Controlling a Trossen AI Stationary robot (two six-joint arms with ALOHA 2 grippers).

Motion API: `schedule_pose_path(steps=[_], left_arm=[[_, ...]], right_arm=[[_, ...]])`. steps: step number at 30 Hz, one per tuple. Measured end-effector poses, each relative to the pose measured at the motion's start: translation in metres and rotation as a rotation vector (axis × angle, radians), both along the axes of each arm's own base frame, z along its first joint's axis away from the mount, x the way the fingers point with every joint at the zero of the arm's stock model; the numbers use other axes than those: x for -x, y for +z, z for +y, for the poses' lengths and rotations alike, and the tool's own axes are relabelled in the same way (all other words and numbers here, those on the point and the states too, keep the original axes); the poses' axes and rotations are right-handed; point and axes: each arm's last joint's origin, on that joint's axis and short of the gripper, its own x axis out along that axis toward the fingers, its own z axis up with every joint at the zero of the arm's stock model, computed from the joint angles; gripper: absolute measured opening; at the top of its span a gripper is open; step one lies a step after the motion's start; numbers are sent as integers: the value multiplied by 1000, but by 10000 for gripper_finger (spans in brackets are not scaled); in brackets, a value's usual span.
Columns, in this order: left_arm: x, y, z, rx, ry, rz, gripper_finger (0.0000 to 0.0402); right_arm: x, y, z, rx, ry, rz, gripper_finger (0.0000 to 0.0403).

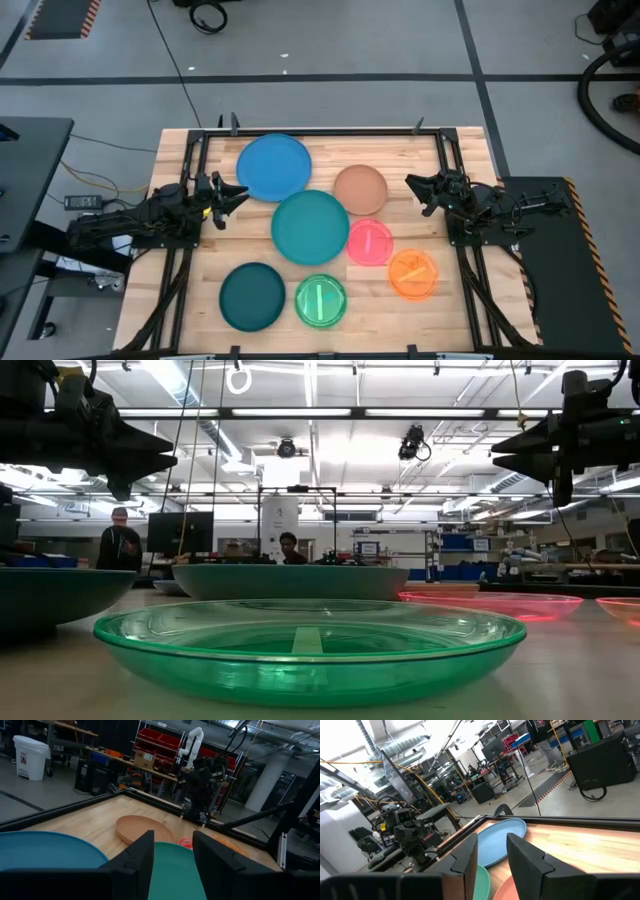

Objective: Stack plastic plates

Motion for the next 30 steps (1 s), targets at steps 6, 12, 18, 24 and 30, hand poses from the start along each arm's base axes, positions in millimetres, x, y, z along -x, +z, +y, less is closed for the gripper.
schedule_pose_path(steps=[6,12,18,24,30], left_arm=[[1,7,2,59,61,-97,142],[3,14,4,25,141,-163,142],[4,17,4,17,157,-193,142],[8,25,7,-64,288,-243,142],[8,24,7,-88,292,-229,142]], right_arm=[[0,0,0,0,0,0,114],[0,0,0,-1,0,-5,114],[0,1,0,-2,0,-14,114],[2,9,0,-14,0,-101,114],[3,14,0,-19,-2,-153,114]])
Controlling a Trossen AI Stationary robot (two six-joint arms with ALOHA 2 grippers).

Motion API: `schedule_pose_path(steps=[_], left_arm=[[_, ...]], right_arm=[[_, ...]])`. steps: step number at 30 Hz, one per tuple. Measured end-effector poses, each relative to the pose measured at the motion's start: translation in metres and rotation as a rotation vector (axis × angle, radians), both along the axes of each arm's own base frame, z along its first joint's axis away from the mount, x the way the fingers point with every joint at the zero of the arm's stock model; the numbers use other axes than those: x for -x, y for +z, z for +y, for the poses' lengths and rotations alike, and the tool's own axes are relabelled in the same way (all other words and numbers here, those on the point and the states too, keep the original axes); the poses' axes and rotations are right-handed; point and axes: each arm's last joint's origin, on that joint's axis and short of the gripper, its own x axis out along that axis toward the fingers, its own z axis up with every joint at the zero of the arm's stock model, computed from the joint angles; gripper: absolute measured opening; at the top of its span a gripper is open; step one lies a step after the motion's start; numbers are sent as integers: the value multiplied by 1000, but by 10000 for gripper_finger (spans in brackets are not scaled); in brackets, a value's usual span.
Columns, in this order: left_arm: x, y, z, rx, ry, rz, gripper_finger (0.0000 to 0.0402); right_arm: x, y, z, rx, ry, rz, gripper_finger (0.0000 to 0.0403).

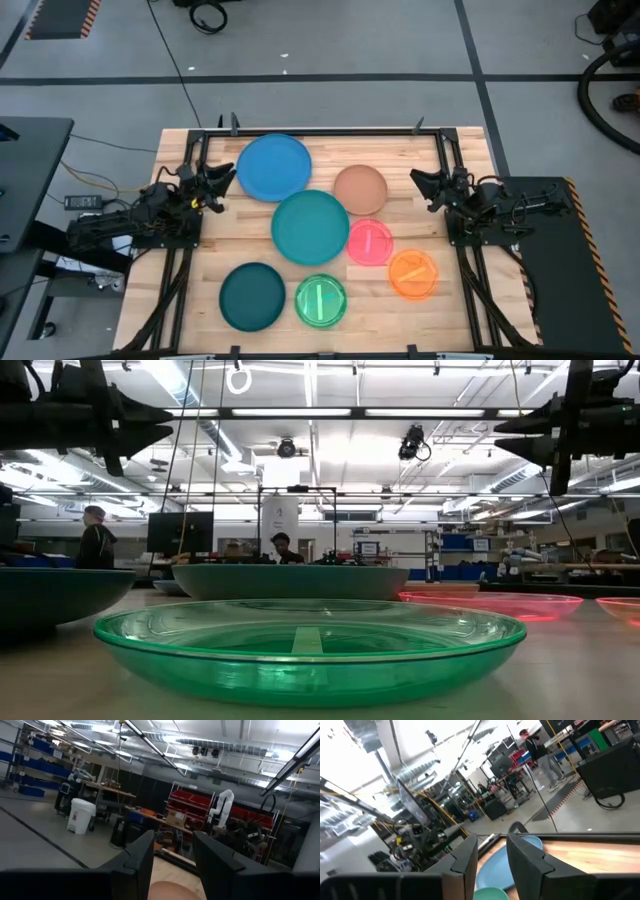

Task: Stack plastic plates
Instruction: Stack the green plate on top of the blue plate

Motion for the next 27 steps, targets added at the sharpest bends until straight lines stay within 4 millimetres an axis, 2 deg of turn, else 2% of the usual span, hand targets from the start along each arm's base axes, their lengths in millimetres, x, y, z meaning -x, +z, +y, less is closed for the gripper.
schedule_pose_path(steps=[4,8,11,15,19,27], left_arm=[[0,0,0,0,1,6,142],[0,0,0,30,-20,-15,142],[-3,-1,-3,-15,-134,8,142],[-8,-3,-5,-1,-237,57,142],[-14,4,-5,-13,-248,140,142],[-30,6,-3,-39,-298,322,142]], right_arm=[[0,1,0,1,-6,-11,114],[-1,1,2,30,66,-7,114],[-3,0,5,109,165,35,114],[-8,-3,7,89,221,60,114],[-16,-6,8,54,227,147,114],[-45,7,13,42,237,335,114]])
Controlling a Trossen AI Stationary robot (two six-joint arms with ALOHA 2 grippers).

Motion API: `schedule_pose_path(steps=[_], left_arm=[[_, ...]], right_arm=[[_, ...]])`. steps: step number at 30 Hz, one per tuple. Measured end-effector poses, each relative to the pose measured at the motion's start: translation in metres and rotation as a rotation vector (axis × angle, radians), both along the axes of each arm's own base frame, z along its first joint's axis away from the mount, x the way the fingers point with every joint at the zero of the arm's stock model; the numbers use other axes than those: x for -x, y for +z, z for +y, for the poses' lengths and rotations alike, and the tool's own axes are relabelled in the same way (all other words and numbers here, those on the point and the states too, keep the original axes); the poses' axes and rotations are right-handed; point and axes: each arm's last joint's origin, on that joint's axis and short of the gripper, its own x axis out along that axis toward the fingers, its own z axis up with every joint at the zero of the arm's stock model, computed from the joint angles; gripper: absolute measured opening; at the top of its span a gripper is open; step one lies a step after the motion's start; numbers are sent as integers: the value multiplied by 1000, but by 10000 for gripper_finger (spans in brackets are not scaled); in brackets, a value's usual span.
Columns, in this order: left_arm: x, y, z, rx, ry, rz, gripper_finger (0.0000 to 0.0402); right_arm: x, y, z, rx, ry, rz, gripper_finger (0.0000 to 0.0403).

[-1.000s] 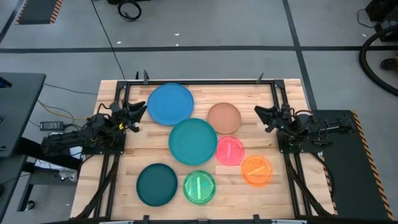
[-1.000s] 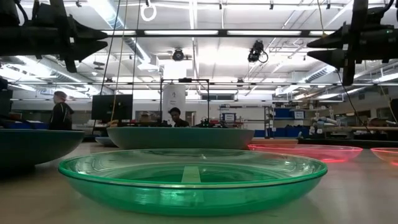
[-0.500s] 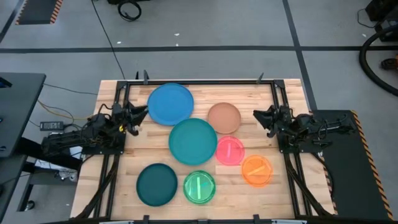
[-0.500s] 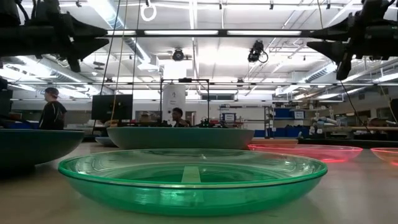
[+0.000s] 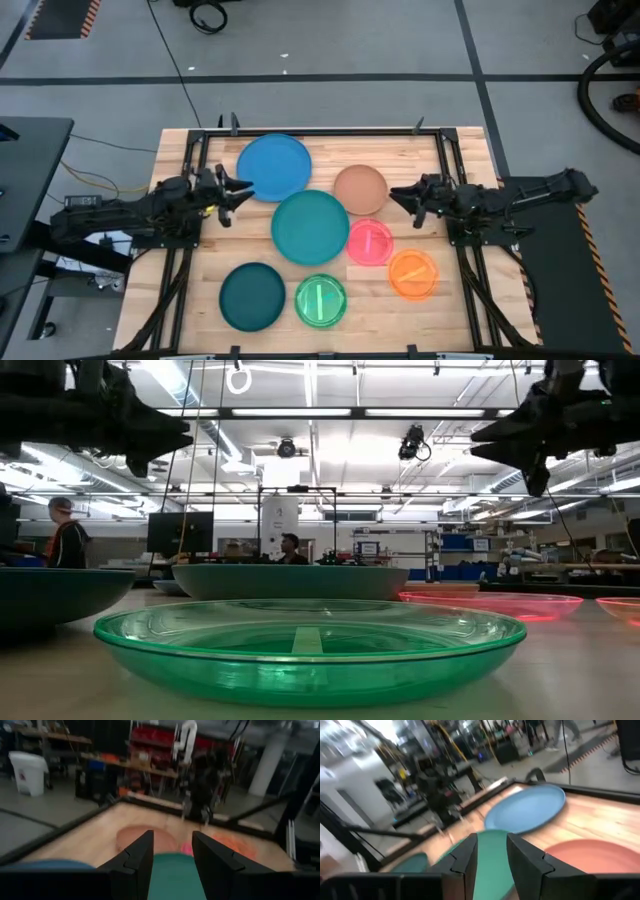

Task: Stack plastic plates
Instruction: Stack the green plate on top of the blue plate

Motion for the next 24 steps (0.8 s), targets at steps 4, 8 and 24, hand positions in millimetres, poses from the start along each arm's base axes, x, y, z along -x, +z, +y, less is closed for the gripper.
schedule_pose_path(steps=[4,8,24], left_arm=[[-7,1,0,15,-18,53,143],[-14,2,-3,4,-46,127,163],[-25,31,-17,6,-155,298,217]], right_arm=[[-20,5,4,33,13,101,114],[-42,11,10,74,35,192,114],[-129,34,29,277,123,405,114]])
